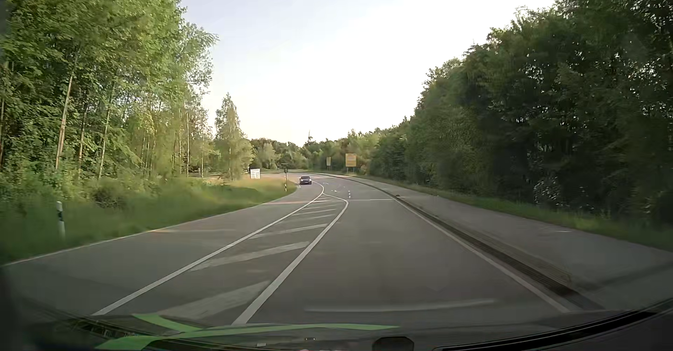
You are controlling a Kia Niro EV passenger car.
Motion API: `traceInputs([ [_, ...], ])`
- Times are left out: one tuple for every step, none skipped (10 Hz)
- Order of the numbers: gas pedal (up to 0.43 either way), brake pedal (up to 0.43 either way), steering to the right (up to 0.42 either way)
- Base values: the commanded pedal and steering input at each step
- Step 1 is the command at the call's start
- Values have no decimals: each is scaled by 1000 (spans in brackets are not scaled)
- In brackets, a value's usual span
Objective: Follow the waypoints while adhering to traffic rules and regulations
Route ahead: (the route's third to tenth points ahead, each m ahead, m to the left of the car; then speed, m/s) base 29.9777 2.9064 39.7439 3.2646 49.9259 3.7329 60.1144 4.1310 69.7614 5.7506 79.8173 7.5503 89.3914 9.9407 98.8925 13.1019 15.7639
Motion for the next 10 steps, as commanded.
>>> traceInputs([
  [79, 0, 5],
  [79, 0, 4],
  [79, 0, 2],
  [79, 0, 2],
  [79, 0, -2],
  [87, 0, -8],
  [87, 0, -9],
  [0, 0, -10],
  [0, 0, -11],
  [0, 0, -12],
])
